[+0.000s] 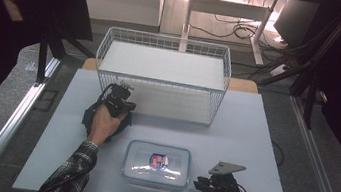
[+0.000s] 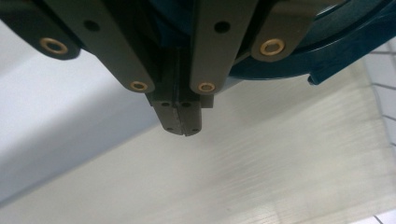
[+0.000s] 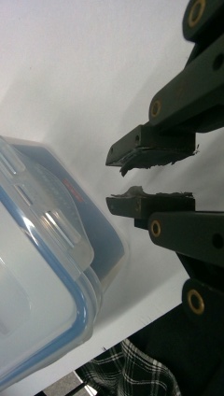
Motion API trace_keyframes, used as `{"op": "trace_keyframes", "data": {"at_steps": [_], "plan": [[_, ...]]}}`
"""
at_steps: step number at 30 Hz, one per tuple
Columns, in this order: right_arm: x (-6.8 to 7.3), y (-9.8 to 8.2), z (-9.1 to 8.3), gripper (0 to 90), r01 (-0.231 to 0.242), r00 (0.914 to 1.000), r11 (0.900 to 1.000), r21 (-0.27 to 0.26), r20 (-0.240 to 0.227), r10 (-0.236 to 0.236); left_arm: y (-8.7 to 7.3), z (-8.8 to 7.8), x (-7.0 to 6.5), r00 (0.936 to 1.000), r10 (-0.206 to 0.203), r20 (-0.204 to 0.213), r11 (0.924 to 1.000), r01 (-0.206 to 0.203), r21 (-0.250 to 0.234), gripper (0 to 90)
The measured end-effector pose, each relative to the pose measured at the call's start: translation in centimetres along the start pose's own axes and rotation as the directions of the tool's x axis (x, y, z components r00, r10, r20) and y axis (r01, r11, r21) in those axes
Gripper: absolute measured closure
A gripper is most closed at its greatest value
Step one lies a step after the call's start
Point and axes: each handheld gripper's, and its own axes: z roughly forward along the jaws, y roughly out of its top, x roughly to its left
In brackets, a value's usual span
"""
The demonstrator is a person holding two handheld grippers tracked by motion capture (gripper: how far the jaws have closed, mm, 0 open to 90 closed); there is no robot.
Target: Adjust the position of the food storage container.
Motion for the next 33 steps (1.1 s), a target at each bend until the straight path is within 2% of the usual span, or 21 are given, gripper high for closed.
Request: {"op": "trace_keyframes", "data": {"at_steps": [2,6,8,11,12,13,14,15,17,20,21,23,24,25,26,27,29,30,31,32,33], "plan": [[0.0,0.0,-0.1,74.0,0.000,1.0000,1.000,-0.001,-0.001,0.000,-0.4,-0.3,0.1,0.9998,0.002,-0.022,1.0000,-0.002,0.002,90.0],[-0.1,-0.1,-0.1,73.9,-0.004,1.0000,1.000,-0.002,-0.001,0.004,-1.6,-1.1,0.9,0.9990,-0.039,-0.019,0.9992,0.039,-0.010,90.0],[-0.1,-0.1,-0.2,73.9,-0.005,1.0000,1.000,-0.002,-0.002,0.005,-2.5,-1.8,1.1,0.9987,-0.029,-0.043,0.9995,0.028,-0.011,90.0],[0.0,-0.1,-0.2,73.9,0.000,1.0000,1.000,-0.004,0.001,0.000,-4.7,-3.5,1.9,0.9973,-0.070,-0.022,0.9971,0.069,-0.031,90.0],[0.0,-0.1,-0.2,73.9,0.000,1.0000,1.000,-0.004,0.001,0.000,-4.7,-3.5,1.9,0.9973,-0.070,-0.022,0.9971,0.069,-0.031,90.0],[0.1,-0.1,-0.3,73.9,-0.001,1.0000,1.000,-0.007,0.001,0.001,-5.9,-4.3,2.3,0.9960,-0.082,-0.036,0.9961,0.080,-0.038,90.0],[0.1,-0.1,-0.3,73.9,-0.001,1.0000,1.000,-0.007,0.001,0.001,-5.9,-4.3,2.3,0.9960,-0.082,-0.036,0.9961,0.080,-0.038,90.0],[0.0,-0.2,-0.4,74.1,-0.009,1.0000,1.000,-0.009,0.001,0.009,-6.9,-5.1,2.7,0.9938,-0.096,-0.055,0.9946,0.094,-0.045,90.0],[0.0,-0.3,-0.4,74.4,-0.013,0.9999,1.000,-0.014,-0.001,0.013,-7.6,-5.8,2.8,0.9921,-0.115,-0.051,0.9912,0.111,-0.072,90.0],[0.2,-0.2,-0.5,75.1,-0.011,0.9999,1.000,-0.020,-0.007,0.011,-8.2,-6.6,2.2,0.9930,-0.107,-0.050,0.9890,0.101,-0.108,90.0],[0.5,0.0,-0.4,76.6,-0.004,0.9998,1.000,-0.026,-0.017,0.003,-9.2,-7.9,0.5,0.9971,-0.059,-0.049,0.9881,0.051,-0.145,90.0],[0.8,0.1,-0.3,78.5,0.008,0.9996,1.000,-0.024,-0.028,-0.009,-10.3,-9.0,-1.5,0.9989,0.018,-0.043,0.9902,-0.023,-0.138,90.0],[0.9,0.2,-0.3,79.5,0.016,0.9993,1.000,-0.023,-0.034,-0.016,-10.3,-9.0,-1.5,0.9989,0.018,-0.043,0.9902,-0.023,-0.138,90.0],[1.1,0.2,-0.3,80.5,0.022,0.9989,1.000,-0.022,-0.040,-0.023,-12.1,-9.6,-3.5,0.9991,0.042,-0.001,0.9882,-0.041,-0.148,90.0],[1.1,0.2,-0.3,80.5,0.022,0.9989,1.000,-0.022,-0.040,-0.023,-12.1,-9.6,-3.5,0.9991,0.042,-0.001,0.9882,-0.041,-0.148,90.0],[1.3,0.2,-0.3,81.3,0.025,0.9986,0.999,-0.021,-0.046,-0.026,-13.4,-9.7,-4.5,0.9977,0.045,0.051,0.9893,-0.037,-0.141,90.0],[1.6,0.2,-0.3,82.6,0.031,0.9974,0.999,-0.013,-0.065,-0.032,-15.7,-9.0,-6.5,0.9869,0.049,0.153,0.9950,-0.035,-0.093,90.0],[1.7,0.3,-0.2,82.7,0.030,0.9967,1.000,-0.009,-0.075,-0.031,-16.3,-8.7,-7.2,0.9813,0.055,0.184,0.9967,-0.043,-0.069,90.0],[1.8,0.3,-0.1,82.8,0.031,0.9961,0.999,-0.008,-0.083,-0.031,-16.3,-8.7,-7.2,0.9813,0.055,0.184,0.9967,-0.043,-0.069,90.0],[1.8,0.3,-0.1,82.8,0.031,0.9961,0.999,-0.008,-0.083,-0.031,-16.7,-8.4,-7.8,0.9761,0.059,0.209,0.9974,-0.048,-0.054,90.0],[2.0,0.4,0.1,83.3,0.040,0.9960,0.999,-0.009,-0.080,-0.041,-16.8,-7.8,-8.6,0.9640,0.062,0.259,0.9977,-0.052,-0.045,90.0]]}}
